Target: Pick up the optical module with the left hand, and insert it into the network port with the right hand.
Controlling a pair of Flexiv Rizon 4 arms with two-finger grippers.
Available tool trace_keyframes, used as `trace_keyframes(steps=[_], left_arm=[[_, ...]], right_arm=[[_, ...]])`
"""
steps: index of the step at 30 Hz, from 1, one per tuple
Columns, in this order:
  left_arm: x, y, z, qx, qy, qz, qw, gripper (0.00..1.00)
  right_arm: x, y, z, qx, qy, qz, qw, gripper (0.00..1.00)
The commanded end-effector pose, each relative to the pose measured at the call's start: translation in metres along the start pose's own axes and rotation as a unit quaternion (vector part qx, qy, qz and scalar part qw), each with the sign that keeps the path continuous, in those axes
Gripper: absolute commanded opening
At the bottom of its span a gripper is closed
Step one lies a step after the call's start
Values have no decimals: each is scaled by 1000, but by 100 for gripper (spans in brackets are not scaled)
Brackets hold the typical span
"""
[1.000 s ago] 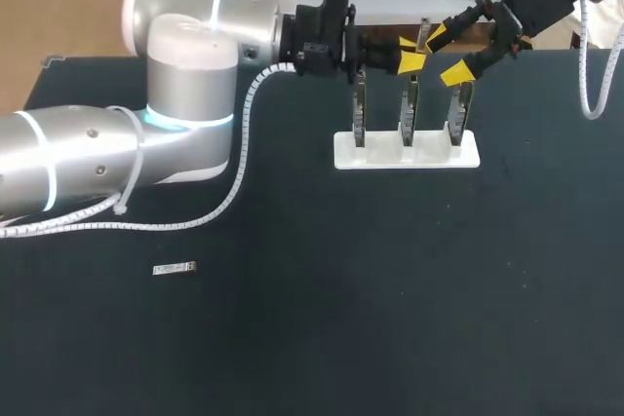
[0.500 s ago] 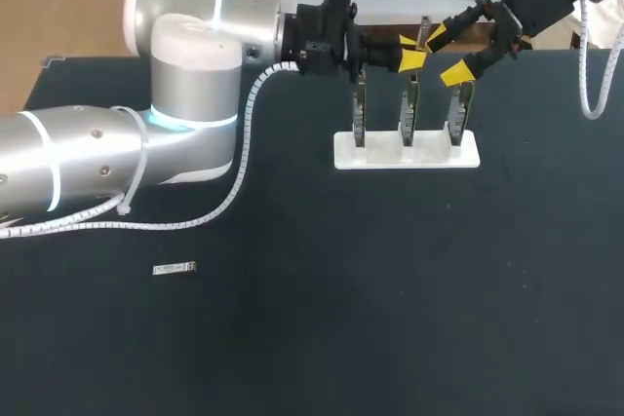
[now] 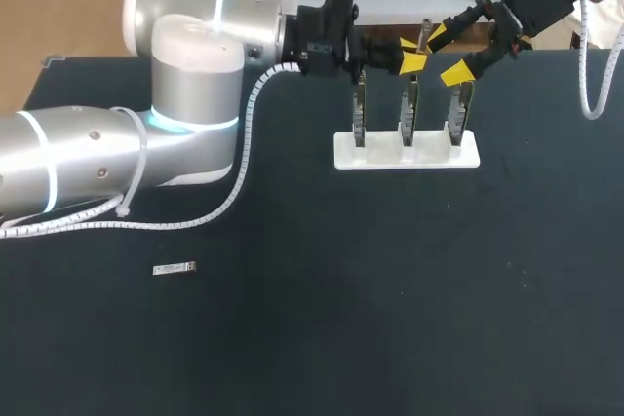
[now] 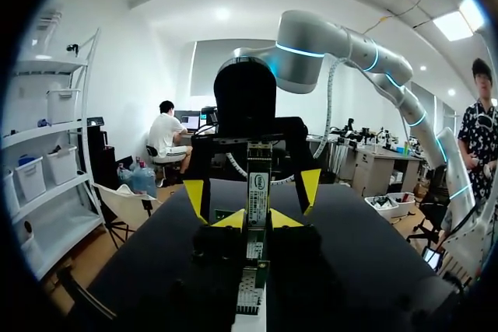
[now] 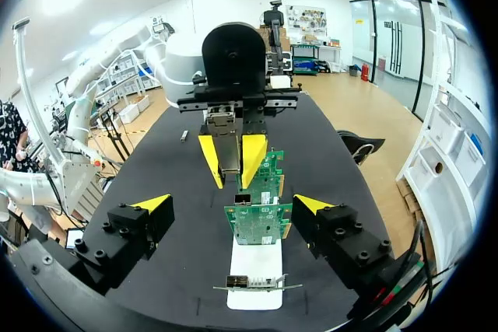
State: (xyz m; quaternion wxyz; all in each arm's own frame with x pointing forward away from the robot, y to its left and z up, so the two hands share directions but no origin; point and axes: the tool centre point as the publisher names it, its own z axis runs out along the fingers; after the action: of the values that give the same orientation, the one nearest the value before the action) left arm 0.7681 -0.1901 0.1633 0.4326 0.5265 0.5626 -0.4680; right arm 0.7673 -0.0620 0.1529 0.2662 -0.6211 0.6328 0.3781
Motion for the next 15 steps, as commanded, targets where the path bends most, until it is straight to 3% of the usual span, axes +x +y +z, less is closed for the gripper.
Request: trace_keyframes(steps=[1,15], left_arm=[[-1,-3,-1,-4,1,0,1000,0],[-2,-4,-3,-2,1,3,1000,0]], right_arm=[[0,-2,0,-1,0,0,1000,100],[0,-2,0,-1,0,0,1000,100]])
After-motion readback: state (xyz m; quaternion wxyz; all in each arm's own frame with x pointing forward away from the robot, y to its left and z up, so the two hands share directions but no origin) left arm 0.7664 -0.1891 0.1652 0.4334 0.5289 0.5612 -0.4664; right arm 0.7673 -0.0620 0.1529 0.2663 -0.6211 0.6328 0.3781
